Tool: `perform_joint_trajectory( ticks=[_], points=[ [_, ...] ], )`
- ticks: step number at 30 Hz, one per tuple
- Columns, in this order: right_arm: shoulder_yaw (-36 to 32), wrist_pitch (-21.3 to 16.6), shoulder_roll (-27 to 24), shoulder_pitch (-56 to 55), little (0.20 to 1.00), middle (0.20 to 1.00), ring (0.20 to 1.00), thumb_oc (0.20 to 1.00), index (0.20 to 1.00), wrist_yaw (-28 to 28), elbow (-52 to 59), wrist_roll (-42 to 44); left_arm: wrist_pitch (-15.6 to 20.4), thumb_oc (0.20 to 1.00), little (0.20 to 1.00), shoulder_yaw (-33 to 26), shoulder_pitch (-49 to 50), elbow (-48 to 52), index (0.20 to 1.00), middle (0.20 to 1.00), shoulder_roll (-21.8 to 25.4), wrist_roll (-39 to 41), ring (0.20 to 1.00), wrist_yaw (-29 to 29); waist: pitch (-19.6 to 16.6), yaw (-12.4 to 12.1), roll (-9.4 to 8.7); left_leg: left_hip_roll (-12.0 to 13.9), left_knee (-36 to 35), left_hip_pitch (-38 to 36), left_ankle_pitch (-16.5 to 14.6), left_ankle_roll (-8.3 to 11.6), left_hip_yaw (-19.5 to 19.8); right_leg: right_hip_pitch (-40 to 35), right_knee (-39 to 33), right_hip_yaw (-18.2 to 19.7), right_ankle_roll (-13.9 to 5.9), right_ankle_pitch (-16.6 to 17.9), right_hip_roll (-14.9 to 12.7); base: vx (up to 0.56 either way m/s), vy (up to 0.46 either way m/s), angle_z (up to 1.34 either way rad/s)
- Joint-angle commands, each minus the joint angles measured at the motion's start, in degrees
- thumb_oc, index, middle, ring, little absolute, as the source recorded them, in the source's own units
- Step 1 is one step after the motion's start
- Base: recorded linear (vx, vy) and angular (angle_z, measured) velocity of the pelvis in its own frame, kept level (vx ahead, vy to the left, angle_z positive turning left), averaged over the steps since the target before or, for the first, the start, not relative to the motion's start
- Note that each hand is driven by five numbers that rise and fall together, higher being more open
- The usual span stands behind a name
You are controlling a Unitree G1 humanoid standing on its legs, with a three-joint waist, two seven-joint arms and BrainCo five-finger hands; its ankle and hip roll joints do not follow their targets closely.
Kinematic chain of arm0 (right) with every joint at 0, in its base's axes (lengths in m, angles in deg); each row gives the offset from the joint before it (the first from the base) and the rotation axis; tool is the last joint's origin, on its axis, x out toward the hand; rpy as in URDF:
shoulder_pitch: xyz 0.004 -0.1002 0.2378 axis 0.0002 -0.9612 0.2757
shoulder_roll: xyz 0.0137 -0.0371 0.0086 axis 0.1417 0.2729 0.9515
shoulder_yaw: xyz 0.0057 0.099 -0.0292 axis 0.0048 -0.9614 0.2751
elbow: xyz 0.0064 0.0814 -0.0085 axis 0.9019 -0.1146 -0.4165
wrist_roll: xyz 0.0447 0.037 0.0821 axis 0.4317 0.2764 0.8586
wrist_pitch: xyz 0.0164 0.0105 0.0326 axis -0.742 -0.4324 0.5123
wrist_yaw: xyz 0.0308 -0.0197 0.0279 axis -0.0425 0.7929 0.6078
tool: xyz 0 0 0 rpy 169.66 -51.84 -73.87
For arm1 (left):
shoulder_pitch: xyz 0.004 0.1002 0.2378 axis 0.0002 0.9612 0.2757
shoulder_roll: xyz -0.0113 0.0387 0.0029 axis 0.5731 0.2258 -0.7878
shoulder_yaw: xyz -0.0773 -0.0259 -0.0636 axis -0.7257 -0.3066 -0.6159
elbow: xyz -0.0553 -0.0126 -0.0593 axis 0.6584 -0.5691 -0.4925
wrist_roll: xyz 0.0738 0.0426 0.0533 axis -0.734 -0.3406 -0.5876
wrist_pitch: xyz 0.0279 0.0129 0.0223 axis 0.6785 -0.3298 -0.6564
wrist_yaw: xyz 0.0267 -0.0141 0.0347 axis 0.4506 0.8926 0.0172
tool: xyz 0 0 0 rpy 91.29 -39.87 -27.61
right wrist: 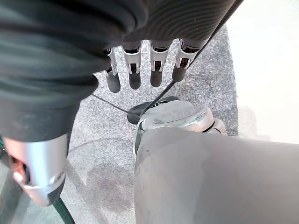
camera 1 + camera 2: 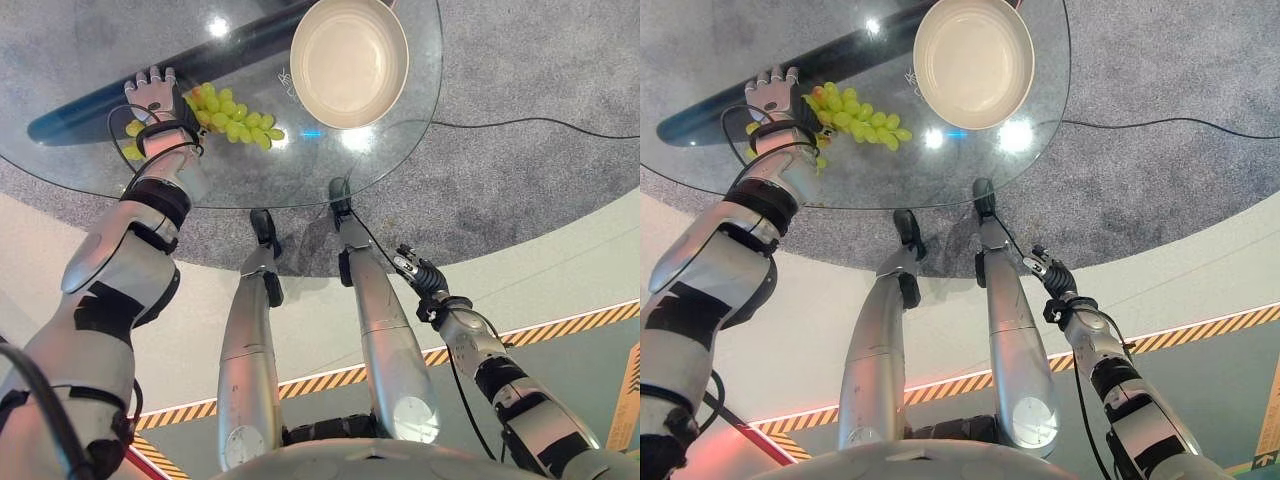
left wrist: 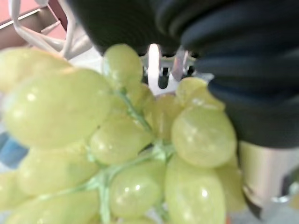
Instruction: Pick up fruits into the plate
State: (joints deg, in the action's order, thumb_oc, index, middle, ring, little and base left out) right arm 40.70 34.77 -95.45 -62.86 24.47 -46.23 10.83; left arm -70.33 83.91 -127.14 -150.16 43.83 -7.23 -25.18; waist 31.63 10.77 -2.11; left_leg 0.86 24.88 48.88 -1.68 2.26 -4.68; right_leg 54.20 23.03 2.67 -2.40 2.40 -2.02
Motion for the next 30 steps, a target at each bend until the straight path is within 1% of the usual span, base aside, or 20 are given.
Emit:
perform_joint_trajectory(
  ticks=[1,2,4,11,19,22,26,28,30],
  points=[
    [1.26,-1.05,0.04,-1.34,1.0,1.0,1.0,1.0,1.0,-0.12,1.8,2.25,-1.61,0.332,0.332,0.71,3.97,-5.7,0.332,0.332,0.27,-4.61,0.332,4.1,-1.84,0.1,-0.93,-4.09,-0.83,1.24,0.58,-1.72,2.35,0.6,2.32,-1.42,0.3,-0.22,4.59,0.0,0.0,0.0],
    [1.22,-1.09,0.02,-1.3,1.0,1.0,1.0,1.0,1.0,-0.2,1.75,2.31,-1.24,0.2,0.2,0.92,4.1,-5.73,0.2,0.2,0.18,-4.8,0.2,4.07,-1.84,0.1,-0.91,-4.1,-0.86,1.24,0.6,-1.7,2.35,0.61,2.31,-1.41,0.29,-0.2,4.6,-0.01,0.013,-0.04],
    [1.07,-1.37,0.05,-1.19,1.0,1.0,1.0,1.0,1.0,-0.45,1.7,2.77,-0.89,0.2,0.2,1.85,4.53,-5.45,0.2,0.2,-0.29,-6.75,0.2,6.11,-1.84,0.1,-0.78,-4.18,-1.14,1.2,0.72,-1.67,2.39,0.66,2.31,-1.37,0.22,-0.18,4.74,0.0,0.0,0.0],
    [0.71,-1.77,0.02,-0.65,1.0,1.0,1.0,1.0,1.0,-0.45,1.36,3.17,-1.58,0.2,0.2,3.4,5.43,-3.56,0.2,0.2,-0.74,-6.82,0.2,6.98,-1.84,-0.01,-0.27,-4.23,-1.83,0.97,0.88,-1.6,2.39,0.6,1.82,-1.38,0.16,-0.02,4.71,-0.01,0.004,-0.01],
    [0.09,-2.06,0.1,-1.02,1.0,1.0,1.0,1.0,1.0,-0.46,1.45,3.51,-1.42,0.2,0.2,3.45,5.72,-1.94,0.2,0.2,-0.51,-6.89,0.2,7.34,-1.84,-0.25,-0.25,-4.3,-2.88,0.18,1.17,-1.67,2.53,-0.15,0.87,-1.6,0.08,0.31,4.64,0.0,0.0,0.0],
    [0.18,-2.19,0.19,-1.11,1.0,1.0,1.0,1.0,1.0,-0.26,1.61,3.34,-0.96,0.2,0.2,3.41,5.98,-1.68,0.2,0.2,-0.56,-5.81,0.2,7.1,-1.84,-0.33,-0.21,-4.35,-3.22,-0.35,1.24,-1.7,2.58,-0.63,0.69,-1.66,0.11,0.32,4.69,0.0,0.0,0.0],
    [0.0,-2.45,0.26,-1.24,1.0,1.0,1.0,1.0,1.0,-0.47,1.59,3.01,0.94,0.2,0.2,2.52,6.79,-1.19,0.2,0.2,-0.49,-1.48,0.2,5.09,-1.84,-0.53,-0.07,-4.34,-3.87,-1.5,1.34,-1.75,2.57,-1.68,0.42,-1.73,0.14,0.16,4.77,0.0,0.0,0.0],
    [-0.25,-3.07,0.44,-1.47,1.0,1.0,1.0,1.0,1.0,-0.75,1.53,2.71,3.07,0.2,0.2,0.98,7.7,-0.45,0.2,0.2,-0.59,3.61,0.2,2.99,-1.84,-0.78,0.16,-4.2,-4.61,-2.77,1.47,-1.8,2.52,-2.84,0.31,-1.8,0.13,-0.11,4.8,0.0,0.0,0.0],
    [-0.41,-3.88,0.54,-1.77,1.0,1.0,1.0,1.0,1.0,-0.83,1.8,2.49,6.1,0.2,0.2,-0.59,8.75,0.25,0.2,0.2,-0.56,8.49,0.2,1.16,-1.84,-1.08,0.46,-4.1,-5.47,-4.3,1.65,-1.9,2.68,-4.12,0.19,-1.86,0.19,-0.4,4.85,0.0,0.0,0.0]
  ],
)
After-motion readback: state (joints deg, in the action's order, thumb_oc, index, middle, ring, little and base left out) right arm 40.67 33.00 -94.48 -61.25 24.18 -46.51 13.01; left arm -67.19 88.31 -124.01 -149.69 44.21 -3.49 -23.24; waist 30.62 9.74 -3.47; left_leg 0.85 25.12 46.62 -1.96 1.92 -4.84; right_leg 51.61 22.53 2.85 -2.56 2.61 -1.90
